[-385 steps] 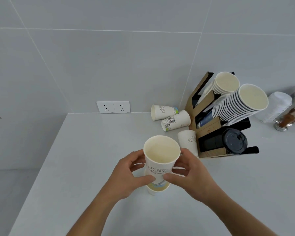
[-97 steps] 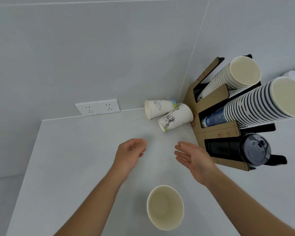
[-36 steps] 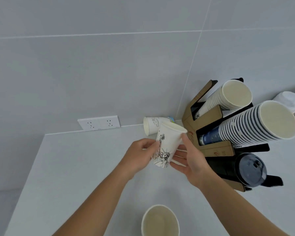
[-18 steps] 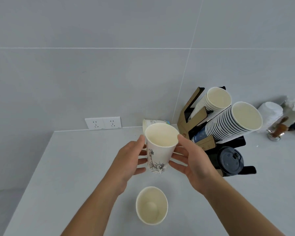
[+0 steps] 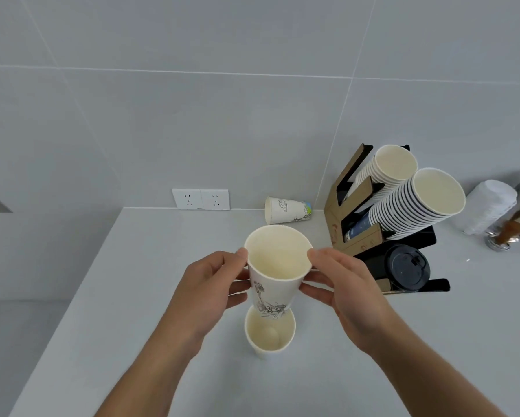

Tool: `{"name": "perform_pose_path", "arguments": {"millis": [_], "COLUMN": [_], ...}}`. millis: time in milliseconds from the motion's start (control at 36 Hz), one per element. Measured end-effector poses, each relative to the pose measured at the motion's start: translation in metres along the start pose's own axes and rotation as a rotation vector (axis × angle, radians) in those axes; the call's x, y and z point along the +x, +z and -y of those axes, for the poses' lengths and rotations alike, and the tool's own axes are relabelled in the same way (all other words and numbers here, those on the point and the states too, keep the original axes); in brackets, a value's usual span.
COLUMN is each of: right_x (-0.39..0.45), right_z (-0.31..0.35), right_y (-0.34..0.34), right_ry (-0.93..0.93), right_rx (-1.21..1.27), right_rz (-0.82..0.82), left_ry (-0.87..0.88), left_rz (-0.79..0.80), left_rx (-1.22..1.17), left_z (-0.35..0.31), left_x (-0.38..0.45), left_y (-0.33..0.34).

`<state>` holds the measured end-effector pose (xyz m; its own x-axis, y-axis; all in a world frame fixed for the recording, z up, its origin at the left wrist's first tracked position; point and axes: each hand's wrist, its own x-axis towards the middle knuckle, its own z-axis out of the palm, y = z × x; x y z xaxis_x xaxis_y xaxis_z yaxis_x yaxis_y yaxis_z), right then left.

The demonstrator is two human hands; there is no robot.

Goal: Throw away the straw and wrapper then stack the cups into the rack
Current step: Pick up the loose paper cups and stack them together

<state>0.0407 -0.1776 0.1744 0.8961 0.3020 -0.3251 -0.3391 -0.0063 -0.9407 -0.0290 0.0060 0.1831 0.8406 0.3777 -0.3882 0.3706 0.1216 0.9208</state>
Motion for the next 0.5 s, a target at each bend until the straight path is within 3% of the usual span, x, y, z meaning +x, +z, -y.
{"name": "perform_pose_path", "arguments": {"millis": [278,500], "right_x": [-0.013,-0.008], "right_z": [-0.024,-0.05], "right_y": [-0.003,-0.006], "right_ry": [-0.06,0.017], "right_rx": [-0.046,-0.143], "right_rz": [0.065,0.039], "left_ry": [-0.052,-0.072], "left_rz": [-0.031,-0.096], "left_rx": [-0.029,-0.062], "left_z": [0.027,0.056], "left_x": [-0.016,-0.014], "left_y": [-0.001,-0.001]}}
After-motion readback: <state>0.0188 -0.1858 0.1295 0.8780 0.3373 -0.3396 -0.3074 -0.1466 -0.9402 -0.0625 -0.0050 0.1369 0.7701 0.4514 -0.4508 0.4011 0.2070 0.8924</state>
